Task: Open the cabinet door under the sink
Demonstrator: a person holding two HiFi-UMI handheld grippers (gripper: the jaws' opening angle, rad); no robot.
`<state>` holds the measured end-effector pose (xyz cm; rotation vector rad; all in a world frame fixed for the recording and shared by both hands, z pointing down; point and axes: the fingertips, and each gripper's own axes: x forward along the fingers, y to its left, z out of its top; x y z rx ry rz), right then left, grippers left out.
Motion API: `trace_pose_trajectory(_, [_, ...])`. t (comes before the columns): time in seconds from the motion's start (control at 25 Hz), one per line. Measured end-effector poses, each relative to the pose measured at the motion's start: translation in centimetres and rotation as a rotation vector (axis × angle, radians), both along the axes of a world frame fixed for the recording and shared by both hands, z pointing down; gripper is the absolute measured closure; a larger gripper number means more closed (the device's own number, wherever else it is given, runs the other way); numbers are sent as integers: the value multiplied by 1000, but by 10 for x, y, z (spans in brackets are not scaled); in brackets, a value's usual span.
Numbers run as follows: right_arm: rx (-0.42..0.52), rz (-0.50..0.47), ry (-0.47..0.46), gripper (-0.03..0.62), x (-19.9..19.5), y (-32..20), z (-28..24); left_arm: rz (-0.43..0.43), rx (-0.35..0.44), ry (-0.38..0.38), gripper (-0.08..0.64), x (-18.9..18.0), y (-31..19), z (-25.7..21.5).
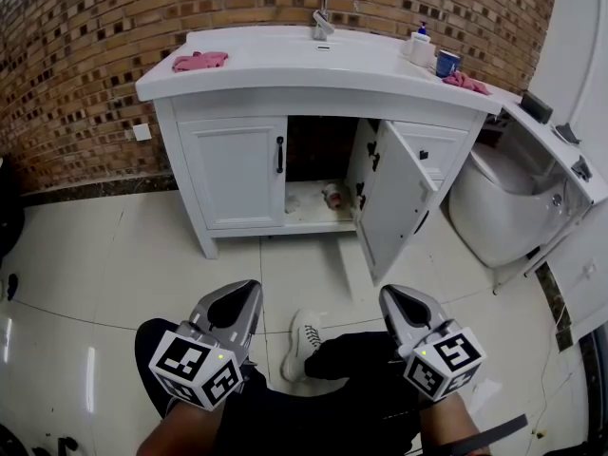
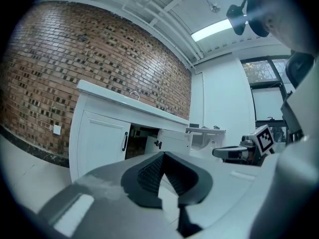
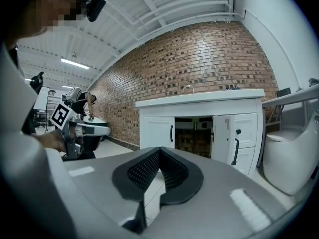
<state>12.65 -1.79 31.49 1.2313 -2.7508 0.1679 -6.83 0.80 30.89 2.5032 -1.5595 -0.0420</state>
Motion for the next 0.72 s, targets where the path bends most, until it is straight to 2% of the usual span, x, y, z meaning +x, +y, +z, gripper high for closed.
trace_pose_trajectory(0.72, [-1,-21,11,586,-8,-2,1,3,-3,-4,557,-3,0,0])
